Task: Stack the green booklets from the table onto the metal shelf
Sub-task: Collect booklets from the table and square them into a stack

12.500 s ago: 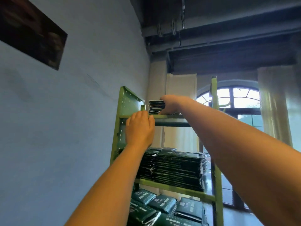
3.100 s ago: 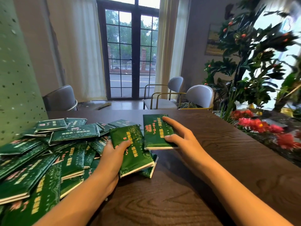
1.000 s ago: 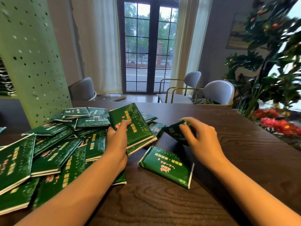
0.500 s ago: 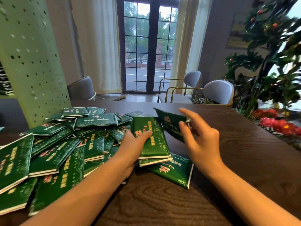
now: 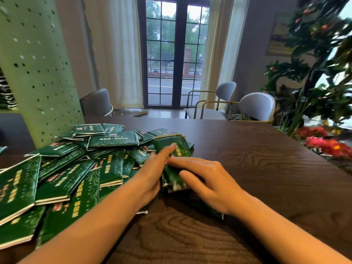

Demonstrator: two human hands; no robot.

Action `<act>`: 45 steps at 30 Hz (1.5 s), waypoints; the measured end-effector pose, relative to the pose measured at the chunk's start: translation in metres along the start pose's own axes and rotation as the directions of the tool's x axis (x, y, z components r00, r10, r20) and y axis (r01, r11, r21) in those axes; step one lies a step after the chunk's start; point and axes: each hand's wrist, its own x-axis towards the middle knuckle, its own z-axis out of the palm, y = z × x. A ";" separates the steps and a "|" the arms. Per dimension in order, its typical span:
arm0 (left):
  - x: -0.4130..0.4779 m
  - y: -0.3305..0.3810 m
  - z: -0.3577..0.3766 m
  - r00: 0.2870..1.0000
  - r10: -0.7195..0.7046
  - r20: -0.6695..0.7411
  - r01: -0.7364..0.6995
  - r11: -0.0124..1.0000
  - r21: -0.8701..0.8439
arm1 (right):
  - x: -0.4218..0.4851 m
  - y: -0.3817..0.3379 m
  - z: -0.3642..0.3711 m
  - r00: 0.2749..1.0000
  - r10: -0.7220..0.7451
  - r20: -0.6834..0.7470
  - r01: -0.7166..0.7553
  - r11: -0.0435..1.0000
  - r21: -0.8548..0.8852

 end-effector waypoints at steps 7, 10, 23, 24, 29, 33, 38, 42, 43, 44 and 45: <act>0.002 0.003 -0.001 0.996 0.031 -0.082 -0.042 0.990 -0.132 | 0.000 0.009 -0.010 0.963 0.193 -0.187 -0.179 0.980 0.089; 0.004 0.008 -0.006 0.990 0.029 -0.135 -0.057 0.976 -0.212 | -0.001 0.015 -0.016 0.943 0.316 -0.104 -0.319 0.947 -0.016; 0.007 0.014 -0.015 0.980 0.044 -0.196 -0.113 0.928 -0.356 | -0.002 0.014 -0.026 0.732 0.617 0.289 -0.559 0.787 -0.262; 0.008 0.013 -0.016 0.977 0.042 -0.209 -0.115 0.929 -0.351 | -0.003 0.014 -0.027 0.729 0.621 0.288 -0.572 0.784 -0.241; 0.005 0.012 -0.016 0.974 0.014 -0.226 -0.077 0.960 -0.271 | -0.002 0.012 -0.026 0.818 0.572 0.061 -0.568 0.820 -0.070; 0.004 0.009 -0.011 0.976 0.038 -0.213 -0.075 0.983 -0.166 | 0.002 0.016 -0.028 0.758 0.581 -0.297 -0.467 0.801 0.374; 0.001 0.003 -0.006 0.979 0.142 -0.144 -0.133 0.988 0.075 | 0.007 0.019 -0.033 0.631 0.720 -0.290 -0.359 0.602 0.714; -0.003 -0.003 0.004 0.981 0.161 -0.106 -0.142 0.975 0.173 | 0.006 0.016 -0.023 0.690 0.672 -0.269 -0.387 0.656 0.647; -0.003 -0.005 0.006 0.981 0.164 -0.106 -0.143 0.974 0.177 | 0.005 0.015 -0.018 0.710 0.658 -0.251 -0.394 0.667 0.633; -0.002 -0.006 0.007 0.982 0.161 -0.097 -0.143 0.976 0.165 | 0.004 0.014 -0.013 0.726 0.645 -0.237 -0.403 0.679 0.613; -0.003 -0.006 0.009 0.983 0.158 -0.091 -0.144 0.978 0.150 | 0.004 0.014 -0.008 0.736 0.636 -0.233 -0.412 0.693 0.591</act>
